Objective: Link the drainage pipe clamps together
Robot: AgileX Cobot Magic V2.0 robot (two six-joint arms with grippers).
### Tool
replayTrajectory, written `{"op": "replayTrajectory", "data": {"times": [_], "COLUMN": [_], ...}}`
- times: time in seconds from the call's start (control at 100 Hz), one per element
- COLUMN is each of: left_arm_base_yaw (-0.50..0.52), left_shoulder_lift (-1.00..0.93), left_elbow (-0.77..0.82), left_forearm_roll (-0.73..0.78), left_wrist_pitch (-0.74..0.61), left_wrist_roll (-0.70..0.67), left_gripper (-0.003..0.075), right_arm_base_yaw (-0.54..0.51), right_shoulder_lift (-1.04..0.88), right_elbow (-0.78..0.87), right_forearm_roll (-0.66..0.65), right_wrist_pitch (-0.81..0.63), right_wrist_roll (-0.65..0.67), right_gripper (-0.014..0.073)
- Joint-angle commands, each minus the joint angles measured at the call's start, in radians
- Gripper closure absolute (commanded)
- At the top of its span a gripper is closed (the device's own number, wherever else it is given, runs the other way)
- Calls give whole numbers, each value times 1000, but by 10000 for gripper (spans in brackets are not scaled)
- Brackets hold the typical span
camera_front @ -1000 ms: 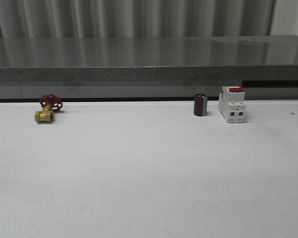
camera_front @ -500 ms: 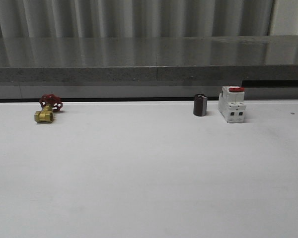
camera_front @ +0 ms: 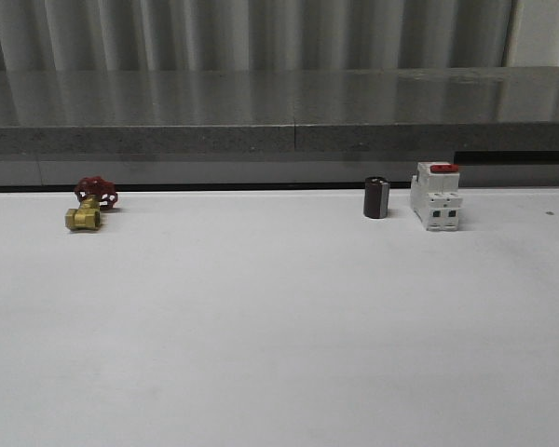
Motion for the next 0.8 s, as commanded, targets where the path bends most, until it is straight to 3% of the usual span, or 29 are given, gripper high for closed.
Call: {"op": "replayTrajectory", "data": {"times": [0.0, 0.16, 0.23, 0.3, 0.45, 0.52, 0.79], "left_arm_base_yaw": [-7, -3, 3, 10, 18, 45, 168], "left_shoulder_lift": [106, 289, 369, 448, 615, 702, 1052], "left_elbow": [-87, -167, -202, -237, -310, -351, -570], "left_forearm_roll": [-3, -1, -1, -11, 1, -1, -24], "left_wrist_pitch": [40, 74, 66, 51, 36, 36, 154], "left_wrist_roll": [-1, -1, -1, -1, -1, -1, -1], "left_gripper": [740, 736, 687, 568, 198, 112, 147], "right_arm_base_yaw": [-4, -4, -4, -4, -4, -4, -4], "right_shoulder_lift": [-20, -20, -20, -20, -20, -20, -20], "right_elbow": [-17, -17, -17, -17, -17, -17, -17], "right_forearm_roll": [-3, -3, -3, -3, -3, -3, -3], "right_wrist_pitch": [-85, -85, -85, -85, -85, -85, -85], "right_wrist_roll": [-6, -6, -6, -6, -6, -6, -6], "right_gripper": [653, 653, 653, 653, 653, 653, 653]}}
